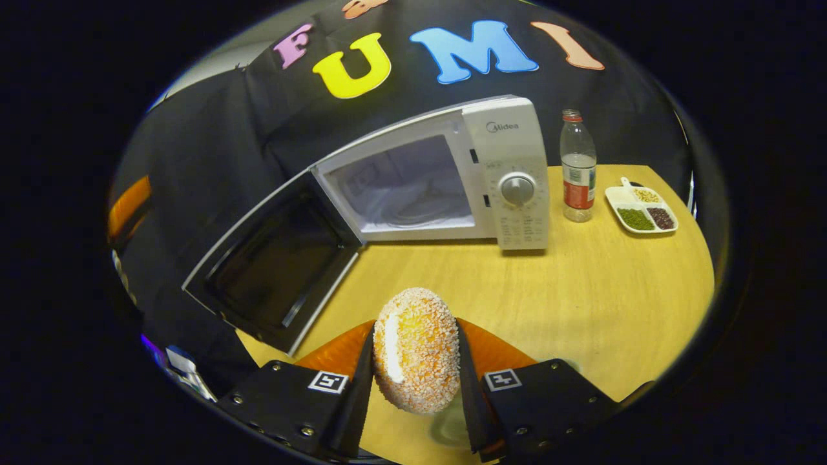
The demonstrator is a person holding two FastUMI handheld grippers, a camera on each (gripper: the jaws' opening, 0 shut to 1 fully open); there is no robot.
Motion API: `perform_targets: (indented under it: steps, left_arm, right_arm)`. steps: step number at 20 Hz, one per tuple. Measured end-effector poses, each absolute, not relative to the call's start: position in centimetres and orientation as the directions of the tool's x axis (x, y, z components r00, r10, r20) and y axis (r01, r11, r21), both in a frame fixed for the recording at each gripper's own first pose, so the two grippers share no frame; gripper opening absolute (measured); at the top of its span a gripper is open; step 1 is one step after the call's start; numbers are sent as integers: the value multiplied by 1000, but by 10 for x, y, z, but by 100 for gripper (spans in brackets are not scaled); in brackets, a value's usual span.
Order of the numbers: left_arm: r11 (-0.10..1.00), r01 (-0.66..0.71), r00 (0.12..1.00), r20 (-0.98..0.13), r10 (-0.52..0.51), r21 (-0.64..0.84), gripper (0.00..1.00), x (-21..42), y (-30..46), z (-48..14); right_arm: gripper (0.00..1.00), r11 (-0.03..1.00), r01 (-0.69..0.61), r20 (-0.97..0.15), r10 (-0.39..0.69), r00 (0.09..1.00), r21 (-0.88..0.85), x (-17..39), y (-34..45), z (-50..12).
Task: Open the microwave oven with the left hand, put the food in, and close the microwave oven.
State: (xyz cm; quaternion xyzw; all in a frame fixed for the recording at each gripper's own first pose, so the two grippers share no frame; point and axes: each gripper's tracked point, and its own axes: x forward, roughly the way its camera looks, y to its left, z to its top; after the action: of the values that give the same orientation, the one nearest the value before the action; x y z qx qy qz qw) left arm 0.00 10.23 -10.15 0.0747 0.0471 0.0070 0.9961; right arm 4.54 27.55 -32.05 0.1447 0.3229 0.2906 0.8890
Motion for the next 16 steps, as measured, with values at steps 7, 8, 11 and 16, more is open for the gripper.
perform_targets:
  steps: [7,8,11,16]
  left_arm:
    - [988,-46,994,-91,60,150,92,-7,128,-105]
    - [988,-44,995,-86,58,149,100,-7,127,-107]
    - [987,-42,995,-83,56,157,97,-5,130,-111]
    - [981,-15,998,-64,28,194,96,2,119,-121]
  right_arm:
    - [61,635,-289,-308,659,686,716,108,362,-287]
    - [61,640,-275,-299,640,708,718,120,369,-289]
    - [62,669,-232,-302,581,756,707,155,392,-303]
    - [61,670,-126,-267,451,851,732,216,410,-314]
